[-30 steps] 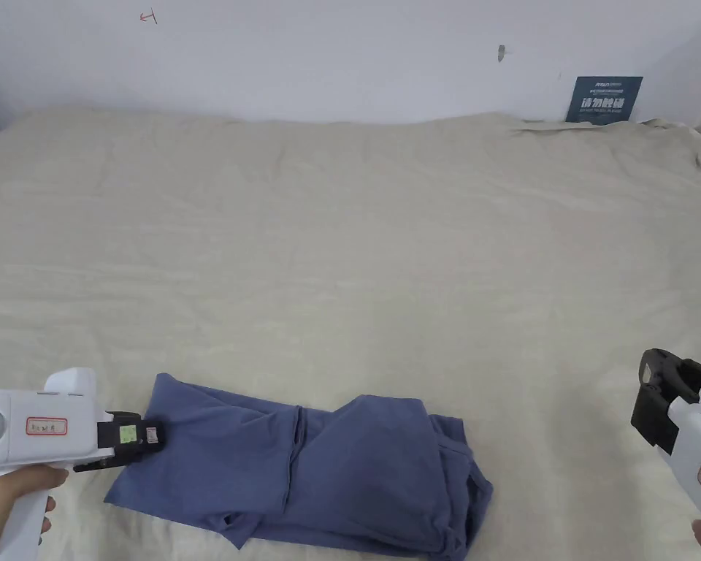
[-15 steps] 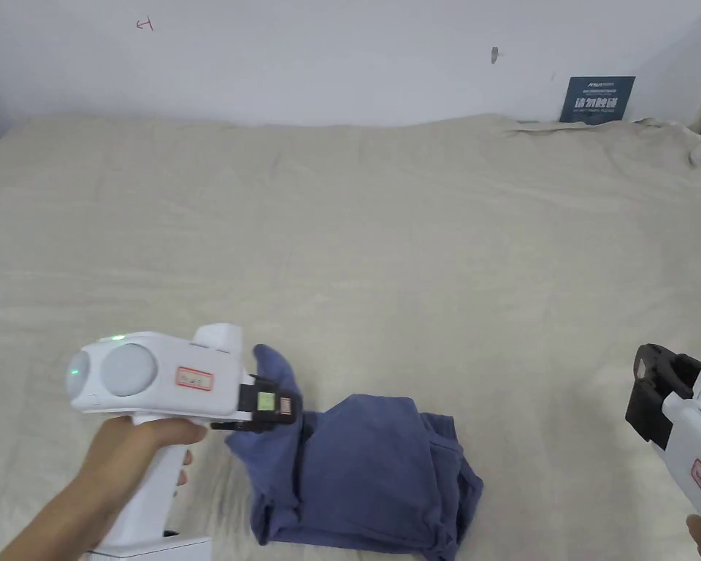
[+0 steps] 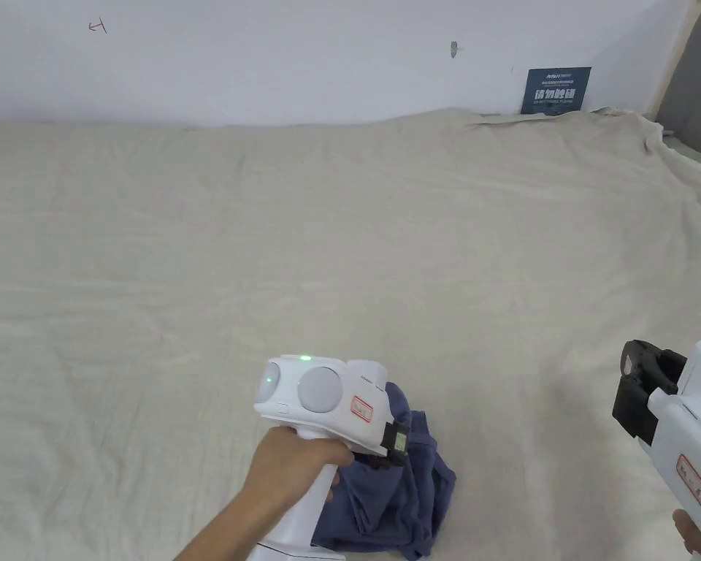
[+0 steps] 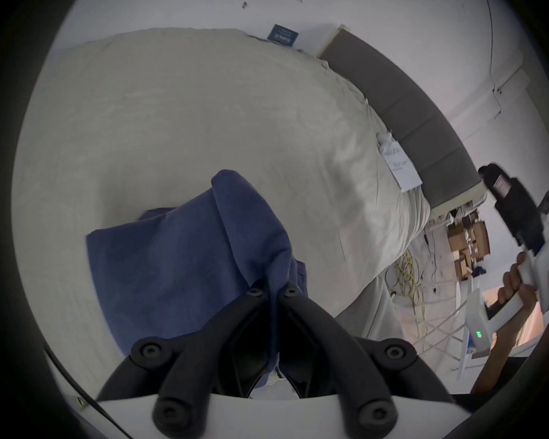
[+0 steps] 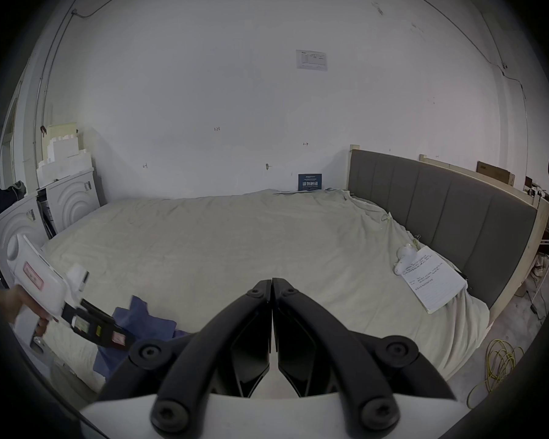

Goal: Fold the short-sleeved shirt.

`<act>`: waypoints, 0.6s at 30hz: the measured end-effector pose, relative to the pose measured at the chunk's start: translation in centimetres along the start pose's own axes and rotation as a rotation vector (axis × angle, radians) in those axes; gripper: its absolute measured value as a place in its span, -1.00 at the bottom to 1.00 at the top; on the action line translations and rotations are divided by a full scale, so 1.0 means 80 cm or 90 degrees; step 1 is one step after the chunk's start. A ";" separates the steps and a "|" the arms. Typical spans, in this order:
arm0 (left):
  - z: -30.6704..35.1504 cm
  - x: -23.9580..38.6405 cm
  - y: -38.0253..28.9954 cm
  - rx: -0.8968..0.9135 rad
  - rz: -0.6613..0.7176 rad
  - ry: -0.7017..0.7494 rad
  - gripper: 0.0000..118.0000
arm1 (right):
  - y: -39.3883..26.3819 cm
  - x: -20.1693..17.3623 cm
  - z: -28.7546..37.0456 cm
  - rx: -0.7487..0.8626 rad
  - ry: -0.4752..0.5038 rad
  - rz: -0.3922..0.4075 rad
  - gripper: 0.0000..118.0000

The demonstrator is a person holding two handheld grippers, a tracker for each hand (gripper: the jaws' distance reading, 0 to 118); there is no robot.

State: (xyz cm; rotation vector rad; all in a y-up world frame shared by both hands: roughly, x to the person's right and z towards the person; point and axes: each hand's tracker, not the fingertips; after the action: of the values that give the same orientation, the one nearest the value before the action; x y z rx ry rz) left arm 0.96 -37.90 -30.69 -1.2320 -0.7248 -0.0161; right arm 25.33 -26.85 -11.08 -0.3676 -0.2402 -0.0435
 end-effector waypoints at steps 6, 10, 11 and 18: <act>-0.027 0.010 -0.008 -0.004 0.007 0.033 -0.98 | -0.003 0.006 0.001 -0.003 -0.006 0.001 -0.99; -0.014 0.011 -0.007 0.004 0.011 0.023 -0.94 | -0.004 0.007 0.001 -0.004 -0.007 0.000 -0.99; -0.009 0.010 -0.006 0.013 0.028 -0.006 -0.91 | -0.004 0.007 0.001 -0.004 -0.007 0.000 -0.99; 0.054 0.006 -0.004 0.116 0.016 -0.045 0.53 | -0.001 0.003 0.005 -0.001 -0.005 0.001 -0.99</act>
State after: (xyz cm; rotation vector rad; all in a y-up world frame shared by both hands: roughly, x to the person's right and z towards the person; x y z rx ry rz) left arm -0.91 -34.12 -29.52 -1.0722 -0.7548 0.1125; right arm 25.44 -26.79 -10.60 -0.3693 -0.2471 -0.0402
